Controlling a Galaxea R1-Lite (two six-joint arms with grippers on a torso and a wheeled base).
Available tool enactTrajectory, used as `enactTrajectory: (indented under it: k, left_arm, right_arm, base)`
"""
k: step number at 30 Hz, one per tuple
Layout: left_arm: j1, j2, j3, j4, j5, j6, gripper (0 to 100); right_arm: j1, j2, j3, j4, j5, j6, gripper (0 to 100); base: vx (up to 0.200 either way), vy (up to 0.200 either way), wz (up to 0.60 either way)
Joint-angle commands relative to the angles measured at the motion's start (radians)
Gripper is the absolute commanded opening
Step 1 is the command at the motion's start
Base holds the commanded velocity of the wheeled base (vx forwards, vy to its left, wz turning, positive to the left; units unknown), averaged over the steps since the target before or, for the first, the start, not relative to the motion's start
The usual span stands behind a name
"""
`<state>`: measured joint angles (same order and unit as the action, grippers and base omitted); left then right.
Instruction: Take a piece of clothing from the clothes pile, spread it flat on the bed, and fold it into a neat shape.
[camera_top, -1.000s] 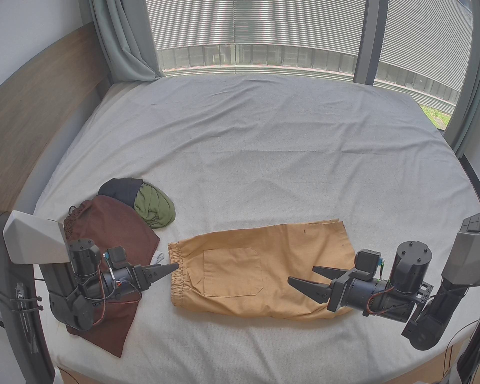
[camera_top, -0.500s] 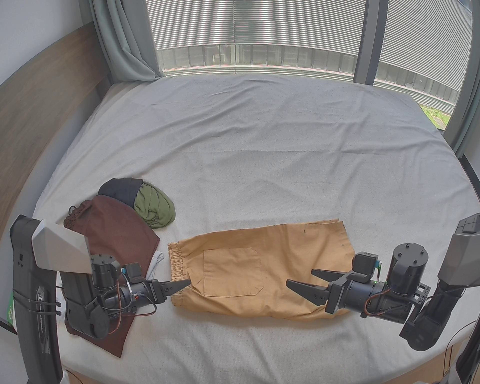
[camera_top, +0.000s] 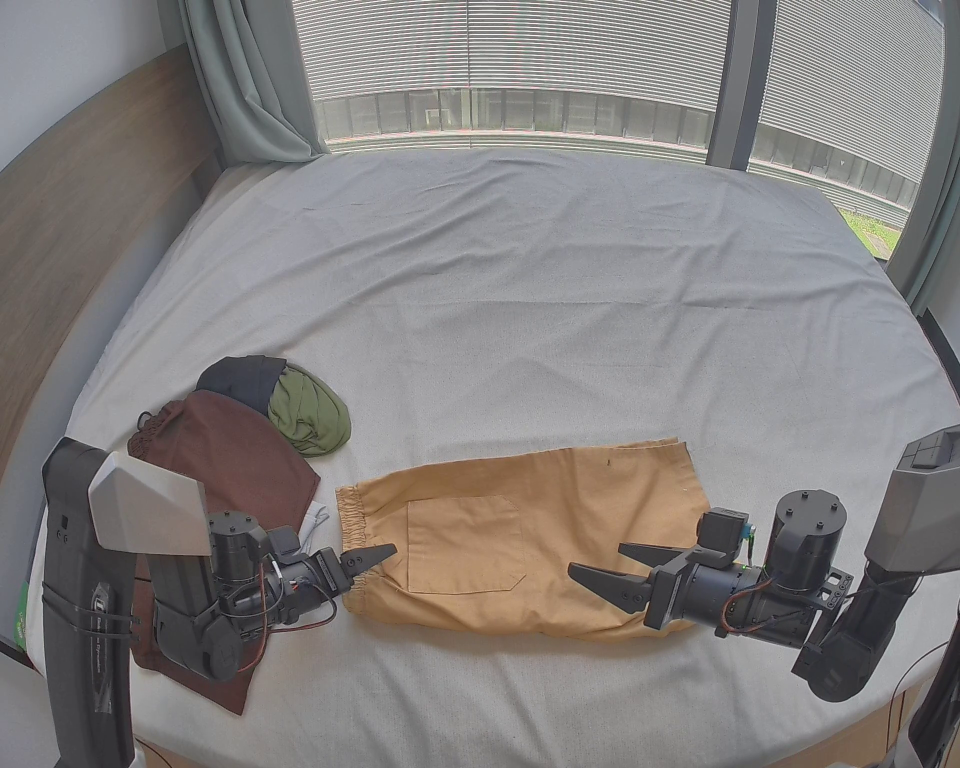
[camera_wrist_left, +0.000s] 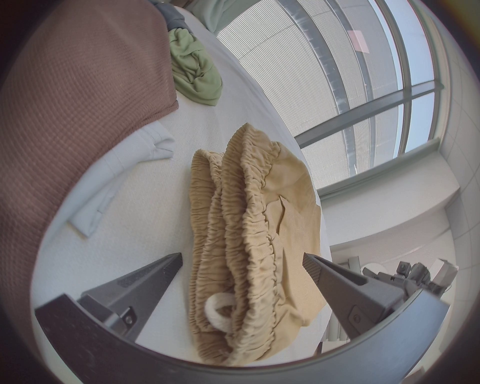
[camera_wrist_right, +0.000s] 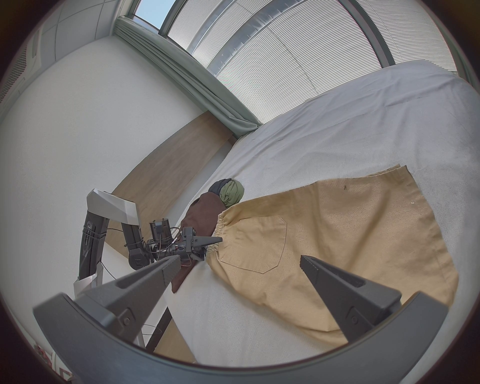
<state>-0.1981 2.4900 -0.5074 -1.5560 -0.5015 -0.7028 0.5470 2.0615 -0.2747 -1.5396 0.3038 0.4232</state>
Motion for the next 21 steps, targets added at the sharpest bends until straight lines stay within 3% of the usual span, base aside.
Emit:
enactTrajectory:
  k: [1, 6, 13, 21]
  left_arm:
    - [-0.02, -0.01, -0.017, 0.004, 0.004, -0.034, 100]
    - [-0.03, -0.014, -0.034, 0.002, 0.008, -0.081, 100]
    - [-0.041, -0.01, -0.049, 0.004, 0.057, -0.083, 100]
    - [-0.049, -0.006, -0.049, 0.004, 0.057, -0.086, 100]
  right_arm:
    - [0.001, 0.009, -0.003, -0.001, 0.0, 0.0, 100]
    - [0.001, 0.019, -0.008, -0.001, 0.0, 0.0, 100]
    - [0.001, 0.019, -0.008, -0.001, 0.0, 0.0, 100]
    - [0.001, 0.019, -0.008, -0.001, 0.0, 0.0, 100]
  base:
    - [0.0, 0.0, 0.0]
    - [0.0, 0.0, 0.0]
    - [0.0, 0.0, 0.0]
    - [0.0, 0.0, 0.0]
